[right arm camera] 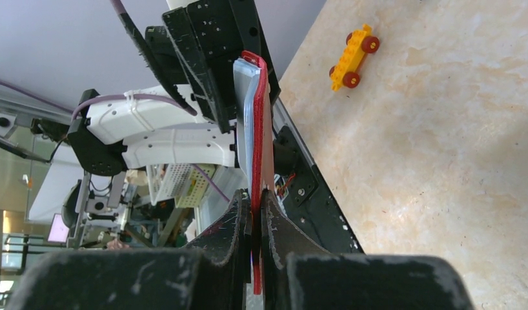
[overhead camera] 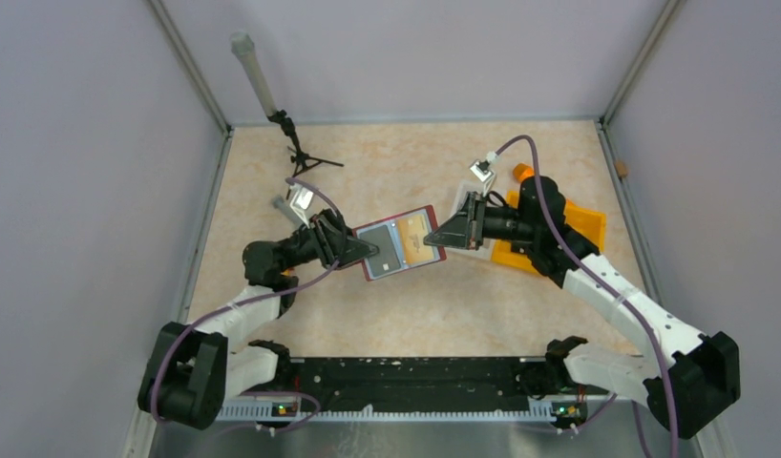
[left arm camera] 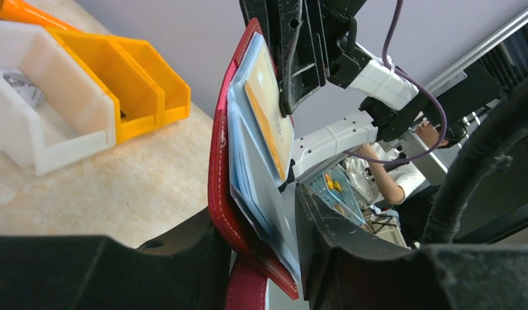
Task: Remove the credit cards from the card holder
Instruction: Remove the credit card from the card holder.
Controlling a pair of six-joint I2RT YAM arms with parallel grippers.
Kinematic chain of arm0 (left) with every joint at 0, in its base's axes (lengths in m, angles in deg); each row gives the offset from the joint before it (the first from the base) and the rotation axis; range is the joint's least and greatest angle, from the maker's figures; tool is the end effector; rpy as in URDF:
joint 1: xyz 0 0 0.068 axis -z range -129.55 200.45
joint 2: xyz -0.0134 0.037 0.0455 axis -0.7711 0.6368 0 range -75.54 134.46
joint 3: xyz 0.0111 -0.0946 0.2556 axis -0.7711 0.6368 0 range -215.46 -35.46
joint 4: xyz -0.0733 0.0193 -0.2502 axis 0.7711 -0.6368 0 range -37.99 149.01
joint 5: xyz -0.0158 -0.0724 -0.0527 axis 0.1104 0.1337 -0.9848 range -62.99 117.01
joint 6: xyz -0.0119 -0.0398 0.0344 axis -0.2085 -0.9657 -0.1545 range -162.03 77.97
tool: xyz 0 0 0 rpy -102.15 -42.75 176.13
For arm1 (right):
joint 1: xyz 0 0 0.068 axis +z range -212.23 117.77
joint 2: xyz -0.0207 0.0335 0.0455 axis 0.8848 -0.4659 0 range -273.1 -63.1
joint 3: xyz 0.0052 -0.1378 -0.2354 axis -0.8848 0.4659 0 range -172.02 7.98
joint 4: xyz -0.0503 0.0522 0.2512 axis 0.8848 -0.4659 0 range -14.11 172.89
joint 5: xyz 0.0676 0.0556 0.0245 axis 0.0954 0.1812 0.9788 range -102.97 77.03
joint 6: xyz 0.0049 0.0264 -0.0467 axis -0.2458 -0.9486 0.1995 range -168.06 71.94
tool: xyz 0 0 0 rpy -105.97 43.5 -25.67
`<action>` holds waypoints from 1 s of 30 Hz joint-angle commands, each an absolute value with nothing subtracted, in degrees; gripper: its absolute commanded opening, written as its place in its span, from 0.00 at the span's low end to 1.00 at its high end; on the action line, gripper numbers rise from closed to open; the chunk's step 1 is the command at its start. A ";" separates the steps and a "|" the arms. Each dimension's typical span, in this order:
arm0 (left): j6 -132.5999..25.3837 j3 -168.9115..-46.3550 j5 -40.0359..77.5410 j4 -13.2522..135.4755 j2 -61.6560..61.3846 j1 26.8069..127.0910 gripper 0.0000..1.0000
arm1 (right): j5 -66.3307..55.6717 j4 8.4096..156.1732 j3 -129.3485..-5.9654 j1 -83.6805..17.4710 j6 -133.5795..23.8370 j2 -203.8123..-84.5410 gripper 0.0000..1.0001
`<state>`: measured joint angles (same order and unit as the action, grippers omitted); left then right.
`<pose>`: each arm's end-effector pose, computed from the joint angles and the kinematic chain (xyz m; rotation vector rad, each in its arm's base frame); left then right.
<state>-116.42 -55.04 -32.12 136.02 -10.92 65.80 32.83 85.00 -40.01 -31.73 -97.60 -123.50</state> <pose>0.1855 -0.0826 0.2699 0.4299 1.4873 -1.8118 0.1930 0.1433 0.3313 -0.3493 2.0011 1.6480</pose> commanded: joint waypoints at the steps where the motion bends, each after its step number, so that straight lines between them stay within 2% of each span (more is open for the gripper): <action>1: -113.58 -54.41 -33.18 134.22 -12.26 65.82 0.40 | 31.93 88.92 -40.89 -32.17 -96.85 -122.71 0.00; 6: -113.32 -54.21 -33.24 134.04 -11.94 65.82 0.38 | 31.95 88.94 -40.10 -32.17 -96.61 -122.69 0.00; 8: -113.26 -54.12 -33.41 133.91 -11.58 65.83 0.30 | 32.11 89.56 -39.69 -32.17 -96.91 -122.73 0.00; 11: -112.84 -54.15 -33.44 133.62 -10.80 65.83 0.13 | 32.05 89.55 -39.40 -32.17 -96.50 -122.98 0.00; 12: -112.86 -54.18 -33.47 133.67 -10.36 65.83 0.08 | 31.81 89.03 -39.44 -32.17 -95.94 -123.17 0.04; 15: -113.59 -54.11 -33.66 134.92 -9.57 65.83 0.02 | 29.42 84.57 -39.86 -32.17 -92.91 -123.44 0.32; 16: -113.68 -54.10 -33.63 135.17 -9.44 65.83 0.00 | 28.35 83.29 -40.16 -32.17 -91.69 -123.35 0.38; 18: -113.95 -53.96 -33.32 135.08 -9.00 65.83 0.00 | 26.29 79.68 -40.59 -32.17 -89.37 -123.22 0.43; 21: -114.67 -53.68 -32.86 135.19 -8.08 65.83 0.00 | 20.87 72.56 -42.35 -32.13 -84.04 -122.97 0.58; 25: -116.43 -52.90 -32.57 136.52 -6.49 65.83 0.00 | 11.60 65.51 -44.12 -32.04 -77.76 -120.96 0.62; 30: -116.29 -52.91 -32.07 135.40 -5.40 65.92 0.00 | 12.88 66.02 -43.25 -31.30 -77.18 -118.93 0.61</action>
<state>-115.85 -53.18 -32.73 132.35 -5.87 65.80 14.76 66.70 -40.71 -31.75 -80.68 -121.92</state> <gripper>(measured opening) 0.067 0.627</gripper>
